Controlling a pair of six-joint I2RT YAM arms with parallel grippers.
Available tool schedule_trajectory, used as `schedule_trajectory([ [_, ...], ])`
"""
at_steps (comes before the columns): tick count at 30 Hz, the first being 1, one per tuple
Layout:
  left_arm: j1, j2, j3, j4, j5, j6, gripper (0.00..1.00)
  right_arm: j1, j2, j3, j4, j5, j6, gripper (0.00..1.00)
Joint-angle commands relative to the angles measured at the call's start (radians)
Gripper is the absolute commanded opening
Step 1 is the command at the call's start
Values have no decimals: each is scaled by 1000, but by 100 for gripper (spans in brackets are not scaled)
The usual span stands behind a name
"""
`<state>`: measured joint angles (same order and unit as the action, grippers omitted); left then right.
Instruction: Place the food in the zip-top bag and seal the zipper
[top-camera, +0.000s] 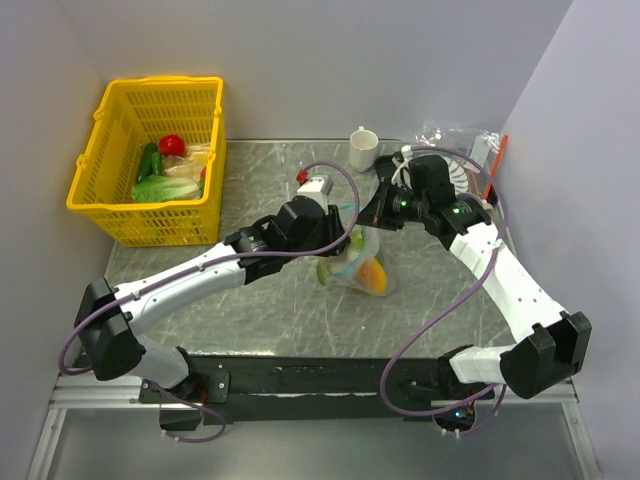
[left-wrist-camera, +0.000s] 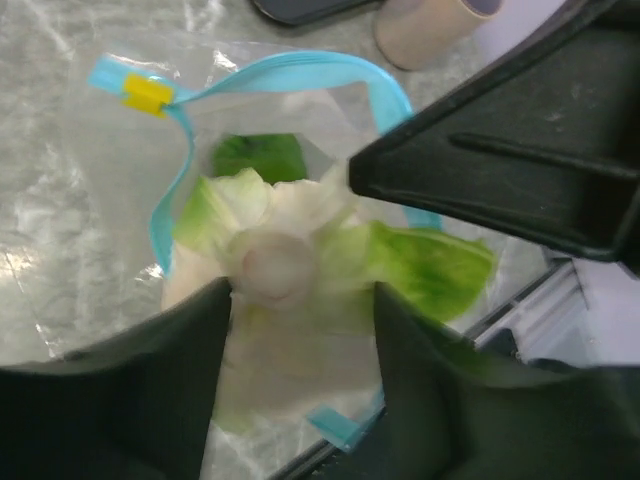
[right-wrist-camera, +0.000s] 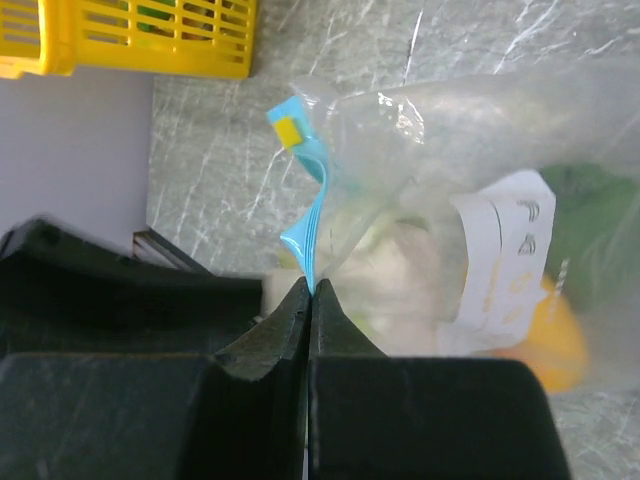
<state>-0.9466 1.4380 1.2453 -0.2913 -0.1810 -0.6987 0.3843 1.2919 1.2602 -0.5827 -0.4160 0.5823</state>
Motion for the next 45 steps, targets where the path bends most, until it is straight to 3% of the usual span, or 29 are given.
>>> schedule_trajectory([
  [1, -9, 10, 60, 46, 77, -5, 74, 1, -23, 8, 87, -55, 22, 0],
  [3, -8, 9, 106, 2, 51, 13, 82, -1, -29, -2, 95, -64, 30, 0],
  [5, -8, -7, 140, -58, 13, 30, 83, -1, -42, -16, 104, -66, 37, 0],
  [10, 64, -112, 138, -135, 20, 38, 72, -7, -55, -38, 113, -78, 44, 0],
  [15, 185, -208, -42, -63, 69, 39, 58, -10, -54, -50, 130, -104, 56, 0],
  [19, 242, -228, -174, 20, 95, 39, 60, -13, -49, -54, 142, -139, 67, 0],
  [23, 299, -186, -279, 116, 215, 2, 58, -13, -43, -47, 144, -145, 73, 0],
  [26, 313, -145, -343, 184, 248, -24, 50, -15, -40, -36, 141, -145, 71, 0],
  [32, 321, -93, -386, 282, 359, -54, 1, -15, -37, -39, 133, -136, 67, 0],
  [39, 318, -64, -383, 366, 409, -94, 1, -15, -37, -50, 141, -138, 68, 0],
  [45, 272, 79, -309, 512, 482, -156, 1, -13, -45, -74, 155, -158, 85, 0],
])
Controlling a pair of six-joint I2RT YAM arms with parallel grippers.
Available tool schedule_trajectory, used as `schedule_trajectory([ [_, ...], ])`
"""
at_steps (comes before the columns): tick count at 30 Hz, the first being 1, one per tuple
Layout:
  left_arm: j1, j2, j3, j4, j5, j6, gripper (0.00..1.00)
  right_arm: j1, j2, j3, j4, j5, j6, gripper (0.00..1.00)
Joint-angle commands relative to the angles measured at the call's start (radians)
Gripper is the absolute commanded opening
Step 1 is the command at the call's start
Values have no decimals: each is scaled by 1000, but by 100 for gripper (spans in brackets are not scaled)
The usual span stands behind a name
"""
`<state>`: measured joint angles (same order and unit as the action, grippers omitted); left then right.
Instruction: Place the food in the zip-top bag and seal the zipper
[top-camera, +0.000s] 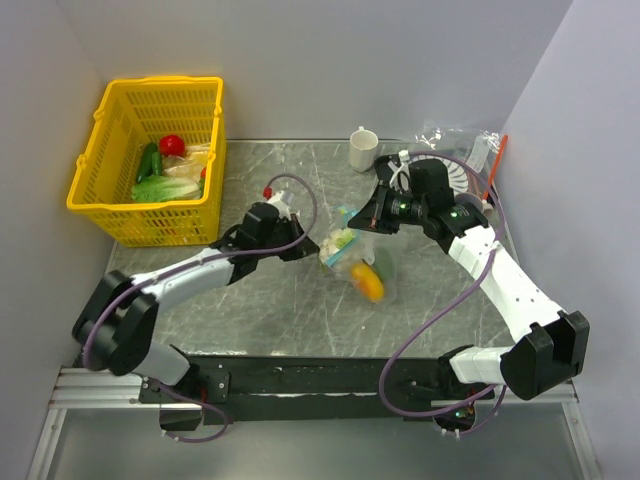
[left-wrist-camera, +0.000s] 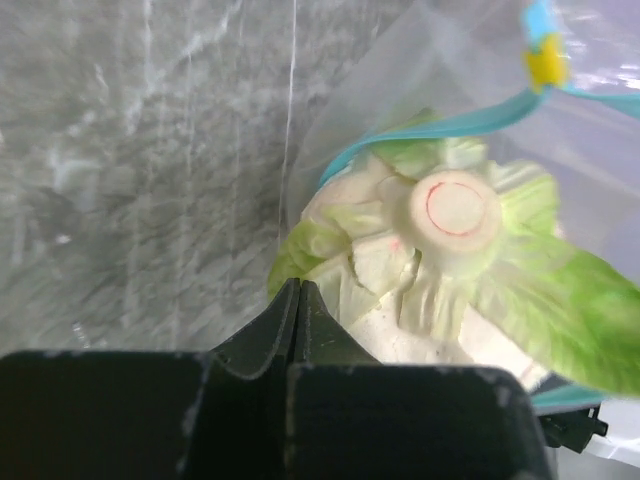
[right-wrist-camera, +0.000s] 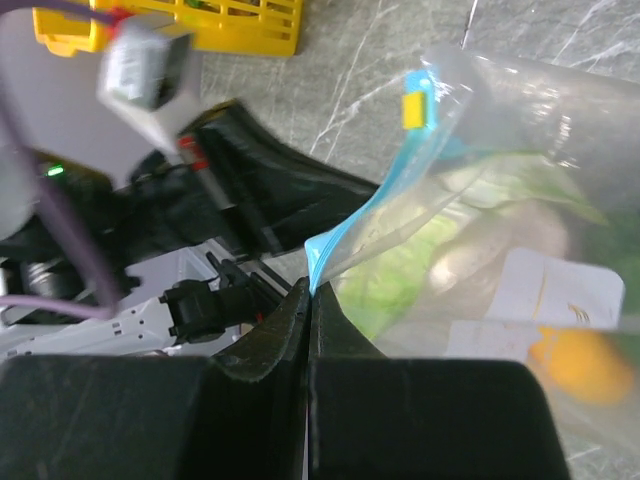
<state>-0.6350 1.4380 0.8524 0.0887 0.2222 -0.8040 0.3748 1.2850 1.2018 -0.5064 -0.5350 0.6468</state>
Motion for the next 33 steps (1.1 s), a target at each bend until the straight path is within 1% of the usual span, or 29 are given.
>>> schedule_trajectory([
  [1, -55, 102, 115, 125, 68, -44, 1, -4, -41, -21, 80, -43, 22, 0],
  [2, -90, 113, 147, 115, 56, -35, 1, -4, -45, -34, 85, -45, 25, 0],
  [3, -106, 125, 205, 108, 45, -21, 1, -4, -49, -41, 88, -45, 28, 0],
  [4, -117, 152, 230, 111, 49, -21, 1, -4, -50, -53, 91, -48, 31, 0],
  [6, -132, 186, 273, 138, 80, -49, 1, -4, -52, -59, 103, -56, 39, 0],
  [7, -135, 217, 274, 191, 123, -66, 1, -4, -53, -61, 104, -59, 42, 0],
  [9, -134, 239, 239, 278, 155, -133, 1, -5, -59, -61, 100, -42, 43, 0],
  [10, -135, 252, 220, 372, 176, -156, 1, -5, -70, -62, 97, -33, 42, 0],
  [12, -138, 260, 162, 448, 193, -216, 1, -11, -79, -68, 98, -10, 43, 0],
  [14, -140, 275, 133, 524, 210, -242, 1, -17, -92, -91, 123, -14, 57, 0],
  [16, -140, 282, 94, 565, 216, -274, 1, -30, -96, -108, 134, -22, 71, 0],
  [18, -138, 268, 60, 598, 226, -291, 1, -39, -105, -129, 181, -43, 89, 0],
  [19, -135, 256, 56, 588, 221, -282, 1, -42, -111, -146, 210, -49, 103, 0],
  [22, -117, 168, 71, 420, 172, -189, 1, -43, -96, -134, 198, -57, 93, 0],
  [23, -111, 142, 94, 320, 146, -135, 1, -43, -93, -131, 192, -56, 90, 0],
  [24, -104, 95, 108, 265, 138, -112, 1, -46, -89, -125, 187, -56, 82, 0],
  [26, -80, 49, 143, 185, 138, -66, 5, -47, -87, -125, 184, -54, 79, 0],
  [27, -71, 1, 152, 105, 134, -55, 12, -48, -84, -125, 184, -60, 77, 0],
  [29, -45, -49, 172, 31, 123, -20, 23, -50, -81, -122, 186, -63, 79, 0],
  [30, -37, -101, 174, -27, 102, -8, 28, -50, -78, -119, 186, -66, 74, 0],
  [31, -20, -125, 175, -55, 98, 2, 37, -50, -76, -116, 183, -71, 74, 0],
  [33, -9, -178, 168, -87, 112, 34, 43, -50, -69, -105, 178, -72, 68, 0],
])
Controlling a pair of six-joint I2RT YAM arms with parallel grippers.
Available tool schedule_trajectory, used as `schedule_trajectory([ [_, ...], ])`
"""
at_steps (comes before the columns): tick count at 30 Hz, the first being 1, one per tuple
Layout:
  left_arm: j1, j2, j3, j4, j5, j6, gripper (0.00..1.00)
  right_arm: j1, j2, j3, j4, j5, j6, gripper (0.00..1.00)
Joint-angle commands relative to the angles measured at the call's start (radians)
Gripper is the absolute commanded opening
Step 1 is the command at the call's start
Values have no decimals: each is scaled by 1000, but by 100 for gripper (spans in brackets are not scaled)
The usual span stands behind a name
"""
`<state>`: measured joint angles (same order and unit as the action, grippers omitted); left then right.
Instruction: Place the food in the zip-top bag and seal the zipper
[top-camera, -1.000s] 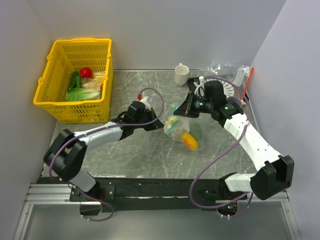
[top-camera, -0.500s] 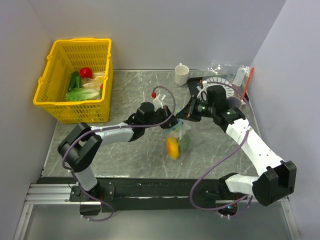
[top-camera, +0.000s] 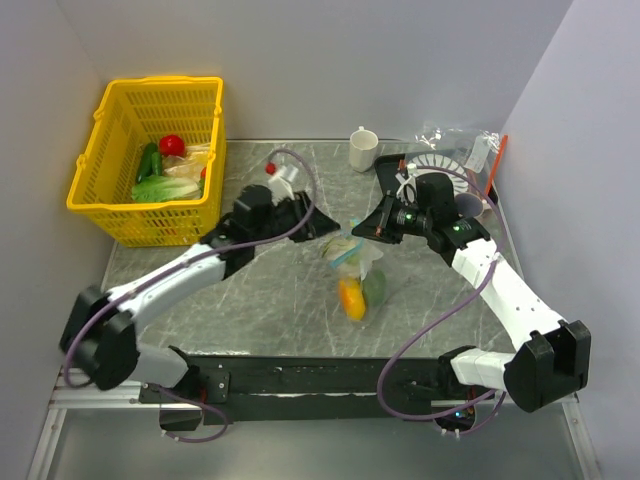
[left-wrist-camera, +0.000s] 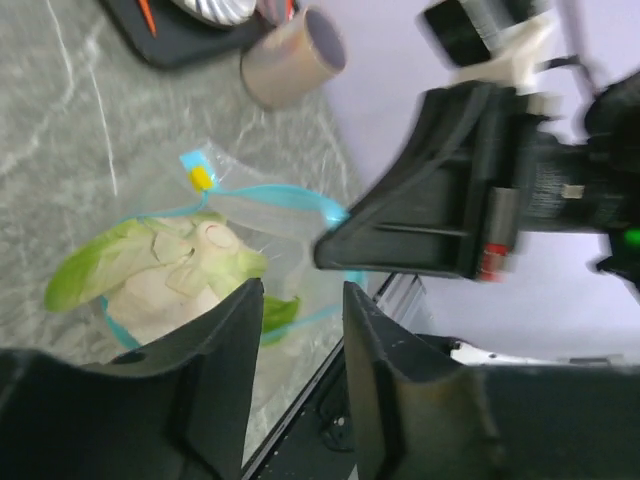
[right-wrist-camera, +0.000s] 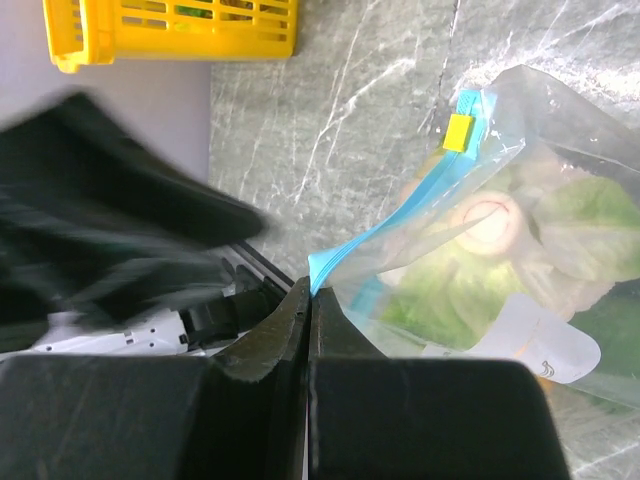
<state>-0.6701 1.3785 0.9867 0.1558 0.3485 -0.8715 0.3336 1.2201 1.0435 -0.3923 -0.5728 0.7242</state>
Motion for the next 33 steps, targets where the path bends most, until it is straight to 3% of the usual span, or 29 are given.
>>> schedule_trajectory([
  [1, 30, -134, 20, -154, -6, 115, 49, -8, 1, 58, 60, -39, -8, 0],
  [6, 30, -180, -54, -128, 95, 311, 66, -7, 18, 95, 32, -52, -19, 0],
  [9, 29, -177, -97, -67, 199, 434, 71, -8, 21, 110, 10, -45, -31, 0],
  [15, 1, -110, -80, -124, 165, 615, 75, -8, 16, 122, -13, -53, -40, 0],
  [22, -6, -81, -103, -45, 205, 732, 66, -7, 13, 130, -25, -58, -48, 0],
  [26, -9, -32, -97, -38, 201, 759, 66, -10, 12, 130, -25, -62, -49, 0],
  [33, -16, 14, -120, 53, 265, 773, 56, -8, 15, 132, -29, -61, -52, 0],
])
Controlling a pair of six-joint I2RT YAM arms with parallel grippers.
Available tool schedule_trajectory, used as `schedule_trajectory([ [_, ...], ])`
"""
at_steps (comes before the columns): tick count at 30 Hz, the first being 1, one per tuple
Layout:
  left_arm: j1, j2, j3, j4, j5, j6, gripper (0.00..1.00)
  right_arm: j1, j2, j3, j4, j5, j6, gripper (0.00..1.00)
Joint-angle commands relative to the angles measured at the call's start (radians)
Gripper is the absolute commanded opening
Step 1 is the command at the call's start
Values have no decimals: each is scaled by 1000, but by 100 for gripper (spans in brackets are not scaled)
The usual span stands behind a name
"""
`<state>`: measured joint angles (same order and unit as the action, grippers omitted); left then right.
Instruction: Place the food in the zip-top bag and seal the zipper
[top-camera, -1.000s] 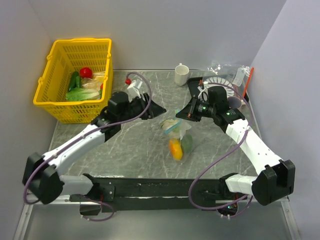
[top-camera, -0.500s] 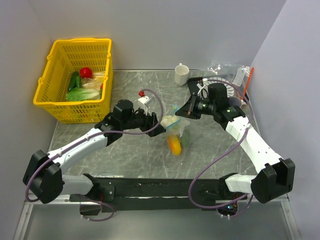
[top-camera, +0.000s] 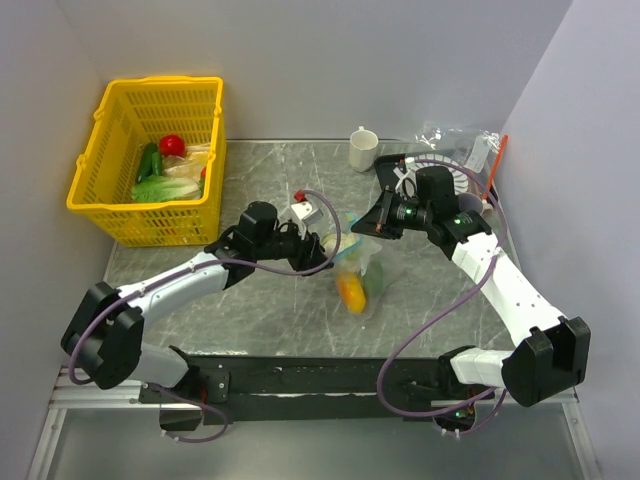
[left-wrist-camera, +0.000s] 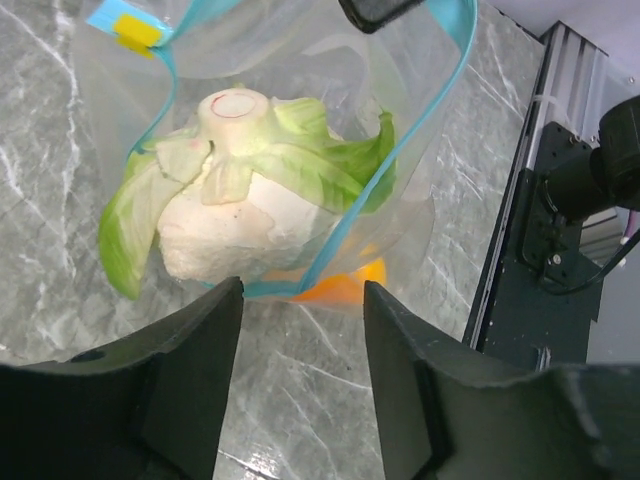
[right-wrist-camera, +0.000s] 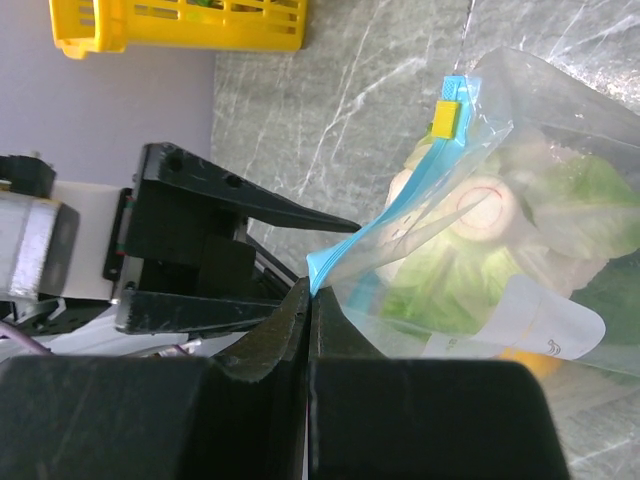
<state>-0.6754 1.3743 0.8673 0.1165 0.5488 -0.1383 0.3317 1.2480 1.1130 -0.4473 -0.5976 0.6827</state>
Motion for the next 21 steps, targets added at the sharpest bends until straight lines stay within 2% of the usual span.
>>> schedule_trajectory([
  [1, -12, 29, 2, 92, 83, 43, 54, -6, -12, 62, 24, -37, -12, 0],
  [7, -33, 52, 10, 117, 126, 39, 40, -8, -5, 62, 22, -34, -14, 0],
  [10, -38, 75, 9, 123, 131, 34, 38, -7, -5, 65, 24, -37, -11, 0],
  [13, -39, 97, 13, 132, 129, 25, 27, -8, -4, 73, 19, -37, -14, 0],
  [14, -41, 104, 24, 124, 131, 20, 17, -8, -5, 74, 19, -36, -14, 0],
  [16, -44, 121, 38, 117, 135, 19, 5, -10, -4, 76, 18, -36, -14, 0],
  [18, -59, 126, 56, 88, 126, 26, 1, -11, -5, 76, 18, -34, -14, 0],
  [21, -90, 108, 97, -15, 85, 65, 1, -17, -10, 80, 7, -27, -25, 0],
])
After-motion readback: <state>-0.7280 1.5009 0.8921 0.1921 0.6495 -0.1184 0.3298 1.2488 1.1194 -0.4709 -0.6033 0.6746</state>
